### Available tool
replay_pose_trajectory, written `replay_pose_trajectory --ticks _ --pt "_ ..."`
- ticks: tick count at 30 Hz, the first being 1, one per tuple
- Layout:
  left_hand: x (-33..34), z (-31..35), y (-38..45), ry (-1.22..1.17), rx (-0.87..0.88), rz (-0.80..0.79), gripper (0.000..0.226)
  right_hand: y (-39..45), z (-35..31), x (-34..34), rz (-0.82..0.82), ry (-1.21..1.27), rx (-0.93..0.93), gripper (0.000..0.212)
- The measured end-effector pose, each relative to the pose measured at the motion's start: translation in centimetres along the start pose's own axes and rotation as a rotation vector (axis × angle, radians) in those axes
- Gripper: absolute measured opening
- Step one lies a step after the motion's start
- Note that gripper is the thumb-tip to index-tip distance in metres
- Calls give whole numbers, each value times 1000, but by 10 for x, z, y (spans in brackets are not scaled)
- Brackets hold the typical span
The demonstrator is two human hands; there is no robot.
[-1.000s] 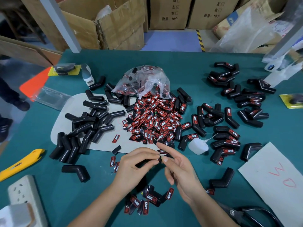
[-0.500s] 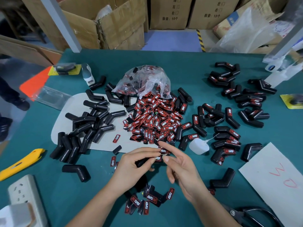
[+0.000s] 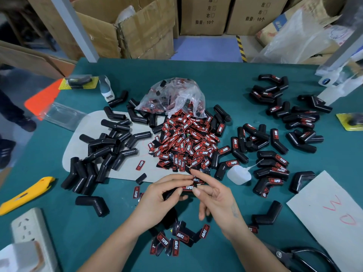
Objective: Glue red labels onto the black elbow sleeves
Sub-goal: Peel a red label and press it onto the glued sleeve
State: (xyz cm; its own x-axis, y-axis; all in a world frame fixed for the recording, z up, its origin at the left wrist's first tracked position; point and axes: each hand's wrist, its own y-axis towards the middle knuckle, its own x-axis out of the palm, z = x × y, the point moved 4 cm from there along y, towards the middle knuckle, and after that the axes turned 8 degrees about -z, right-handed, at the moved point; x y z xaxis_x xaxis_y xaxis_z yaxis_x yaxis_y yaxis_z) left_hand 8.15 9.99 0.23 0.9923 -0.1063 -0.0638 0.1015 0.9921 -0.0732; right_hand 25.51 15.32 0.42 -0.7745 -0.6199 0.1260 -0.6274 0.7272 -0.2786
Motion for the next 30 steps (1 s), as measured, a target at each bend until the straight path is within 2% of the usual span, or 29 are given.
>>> replay_pose_trajectory --ticks 11,16,18,21,30 --pt "0 0 1 -27 -3 -6 40 2 4 0 8 31 -38 43" --pt "-6 2 1 14 30 136 24 3 7 -3 33 46 -57 43" --pt "-5 5 1 76 81 176 20 2 7 -3 32 39 -59 43" --pt "-3 8 0 289 185 208 15 1 7 -2 36 40 -66 44" --pt "-3 9 -1 353 193 229 15 -2 1 0 69 21 -56 45"
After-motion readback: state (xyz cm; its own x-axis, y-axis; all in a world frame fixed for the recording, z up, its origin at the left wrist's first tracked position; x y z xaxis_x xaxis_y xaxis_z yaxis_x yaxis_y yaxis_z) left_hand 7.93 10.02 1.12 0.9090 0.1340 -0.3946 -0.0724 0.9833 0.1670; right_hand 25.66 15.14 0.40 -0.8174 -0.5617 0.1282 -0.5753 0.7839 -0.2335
